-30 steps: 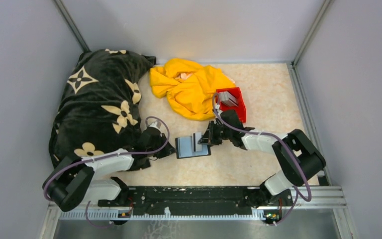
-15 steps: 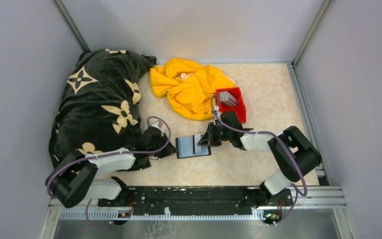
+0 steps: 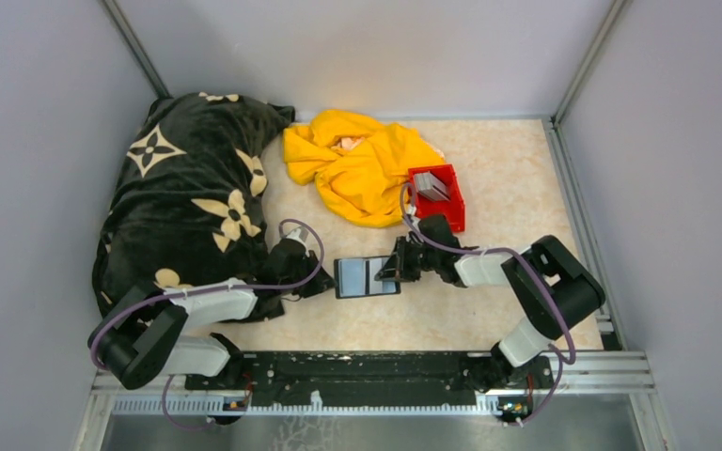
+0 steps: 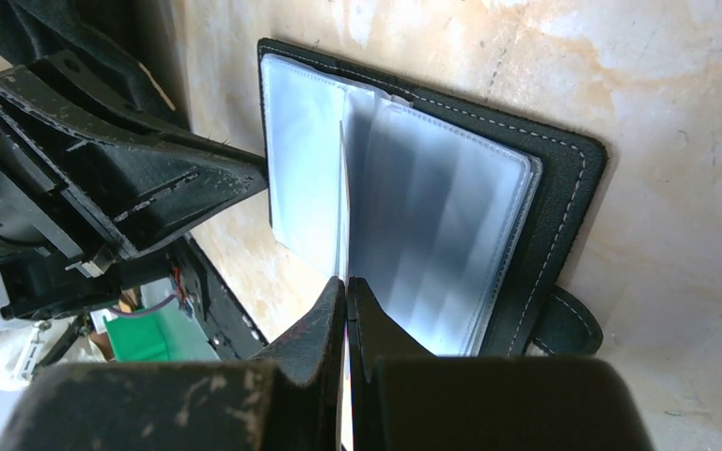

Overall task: Put the credit cards into the card holder
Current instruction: Insert the credit card into the card holder.

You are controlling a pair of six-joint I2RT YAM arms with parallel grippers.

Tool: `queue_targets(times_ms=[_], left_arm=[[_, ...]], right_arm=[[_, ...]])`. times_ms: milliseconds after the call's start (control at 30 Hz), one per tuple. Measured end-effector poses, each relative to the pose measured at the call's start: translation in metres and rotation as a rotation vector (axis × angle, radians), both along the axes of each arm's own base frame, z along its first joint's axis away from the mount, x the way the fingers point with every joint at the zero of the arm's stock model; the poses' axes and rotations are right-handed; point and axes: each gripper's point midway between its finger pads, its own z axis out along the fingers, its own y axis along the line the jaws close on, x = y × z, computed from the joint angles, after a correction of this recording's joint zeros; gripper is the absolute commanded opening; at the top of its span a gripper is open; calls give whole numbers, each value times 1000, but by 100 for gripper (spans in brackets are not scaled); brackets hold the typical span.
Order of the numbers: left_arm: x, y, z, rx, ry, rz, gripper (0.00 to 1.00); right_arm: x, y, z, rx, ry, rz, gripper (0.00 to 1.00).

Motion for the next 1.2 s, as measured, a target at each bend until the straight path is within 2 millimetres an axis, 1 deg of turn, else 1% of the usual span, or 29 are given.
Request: queue_targets(times_ms=[300, 600, 833, 1200], left_arm=[[0, 0, 0, 0, 0, 1, 17], [2, -1, -1, -4, -4, 0, 17], [4, -3, -1, -9, -10, -1, 16], [5, -5, -1, -17, -13, -4, 16]], right_arm=[[7, -7, 4, -5, -13, -27, 0], [8, -7, 4, -3, -17, -24, 0], [4, -8, -4, -4, -3, -21, 0], [3, -8, -11, 17, 12, -29, 0]])
